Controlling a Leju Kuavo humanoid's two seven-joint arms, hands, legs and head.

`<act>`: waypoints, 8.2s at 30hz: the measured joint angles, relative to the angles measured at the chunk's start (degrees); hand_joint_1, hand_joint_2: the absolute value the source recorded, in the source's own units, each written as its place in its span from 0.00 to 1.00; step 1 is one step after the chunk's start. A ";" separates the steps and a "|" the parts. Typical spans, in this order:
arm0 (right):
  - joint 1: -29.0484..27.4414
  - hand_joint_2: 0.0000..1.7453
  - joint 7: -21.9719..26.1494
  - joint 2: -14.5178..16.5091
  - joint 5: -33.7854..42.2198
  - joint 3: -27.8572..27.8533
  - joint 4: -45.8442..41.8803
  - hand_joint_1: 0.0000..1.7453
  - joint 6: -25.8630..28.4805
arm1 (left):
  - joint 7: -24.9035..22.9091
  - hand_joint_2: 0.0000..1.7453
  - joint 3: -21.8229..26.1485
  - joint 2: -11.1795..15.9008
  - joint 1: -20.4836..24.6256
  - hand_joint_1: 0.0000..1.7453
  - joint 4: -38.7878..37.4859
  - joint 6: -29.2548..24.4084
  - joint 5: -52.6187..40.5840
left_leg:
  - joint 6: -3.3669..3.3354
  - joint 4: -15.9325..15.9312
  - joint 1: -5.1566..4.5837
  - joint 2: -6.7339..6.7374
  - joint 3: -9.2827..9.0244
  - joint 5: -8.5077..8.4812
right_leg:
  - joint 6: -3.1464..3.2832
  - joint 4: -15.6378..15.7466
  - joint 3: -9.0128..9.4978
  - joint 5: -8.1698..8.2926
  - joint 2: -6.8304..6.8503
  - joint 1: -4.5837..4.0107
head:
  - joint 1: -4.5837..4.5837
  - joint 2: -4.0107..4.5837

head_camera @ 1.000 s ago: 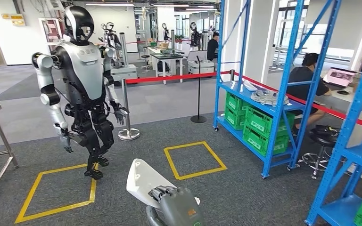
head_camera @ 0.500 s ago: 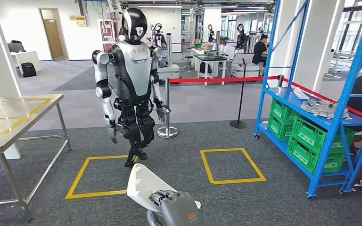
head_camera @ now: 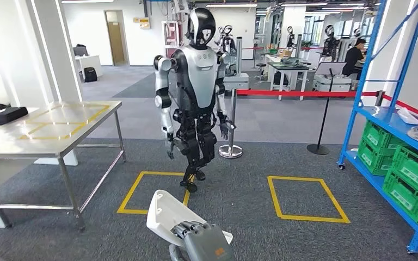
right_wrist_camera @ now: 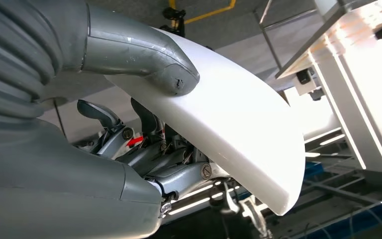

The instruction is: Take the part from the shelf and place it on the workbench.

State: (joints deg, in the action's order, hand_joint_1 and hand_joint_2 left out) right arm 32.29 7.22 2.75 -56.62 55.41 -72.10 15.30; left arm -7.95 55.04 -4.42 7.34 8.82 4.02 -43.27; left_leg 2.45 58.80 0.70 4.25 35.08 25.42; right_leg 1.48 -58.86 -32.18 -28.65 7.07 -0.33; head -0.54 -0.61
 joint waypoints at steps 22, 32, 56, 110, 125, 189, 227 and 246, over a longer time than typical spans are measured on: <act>-0.36 1.00 -0.01 -0.14 -0.28 0.00 0.15 1.00 0.39 | 0.07 1.00 0.10 -0.25 -0.03 0.00 -0.04 -0.06 -0.08 | 0.05 8.33 -0.03 -6.23 5.51 3.39 | 1.17 1.27 0.05 1.61 -6.48 0.53 | 0.25 0.00; -0.96 1.00 -0.02 -0.17 -0.59 -0.03 0.15 1.00 0.16 | -0.06 1.00 0.10 -0.18 0.32 0.00 0.03 -0.08 -0.68 | -0.98 0.26 -0.05 -1.19 0.38 -0.27 | -0.70 0.03 0.28 0.09 0.40 0.04 | 0.36 0.00; -0.74 1.00 -0.09 -0.22 -0.80 -0.04 0.21 1.00 -0.23 | -0.82 1.00 0.10 -0.37 0.79 0.00 -0.01 -0.04 -1.36 | 1.23 13.73 0.67 -4.37 7.70 4.69 | 0.86 1.33 0.12 1.56 -3.88 0.64 | 0.25 0.00; -0.37 1.00 1.75 -0.63 2.13 0.00 0.49 1.00 0.78 | -0.27 1.00 1.28 -0.13 0.29 0.00 0.28 0.14 -0.66 | -1.96 0.21 0.11 -5.68 0.54 -0.69 | -1.79 0.15 -0.38 0.92 -7.30 0.47 | 0.43 0.00; -0.23 1.00 2.04 -0.63 2.15 0.00 0.70 1.00 0.58 | -0.27 1.00 1.28 -0.19 0.37 0.00 0.30 0.27 -0.70 | -0.86 -0.59 0.25 -5.66 0.34 -1.39 | -1.03 0.09 -0.59 1.02 -7.31 0.31 | 0.32 0.00; -5.24 1.00 0.21 -1.44 -1.45 -0.01 -2.25 1.00 0.41 | 0.89 1.00 1.75 0.00 -0.82 0.00 0.27 0.69 -1.80 | -1.20 0.45 0.73 -3.75 2.78 -2.07 | -2.20 0.06 4.79 -3.03 -7.25 1.01 | 0.13 0.00; 1.96 1.00 5.03 0.79 7.52 -9.18 5.60 1.00 0.08 | 1.92 1.00 2.68 1.11 -1.36 0.00 0.16 1.99 -1.68 | -3.52 0.31 -0.21 -4.68 -1.50 1.72 | -2.26 -16.52 -9.63 -7.75 -7.52 0.18 | 0.47 -0.01; 2.35 1.00 4.07 1.77 7.43 -9.48 7.98 1.00 -0.22 | 1.64 1.00 2.69 1.21 -1.15 0.00 0.04 2.12 -1.90 | -0.86 6.18 -0.25 -4.51 6.22 5.13 | 0.86 0.04 2.95 -1.71 -8.00 0.00 | -0.01 0.00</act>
State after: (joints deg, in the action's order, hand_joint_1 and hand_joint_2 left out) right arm 34.64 11.29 4.52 -49.19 45.93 -64.11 15.09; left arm -6.31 57.73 -3.21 6.19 8.86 6.13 -45.16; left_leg 1.59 64.98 0.45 -0.26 41.30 30.56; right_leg 2.34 -58.82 -29.22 -30.37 -0.93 -0.33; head -0.55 -0.61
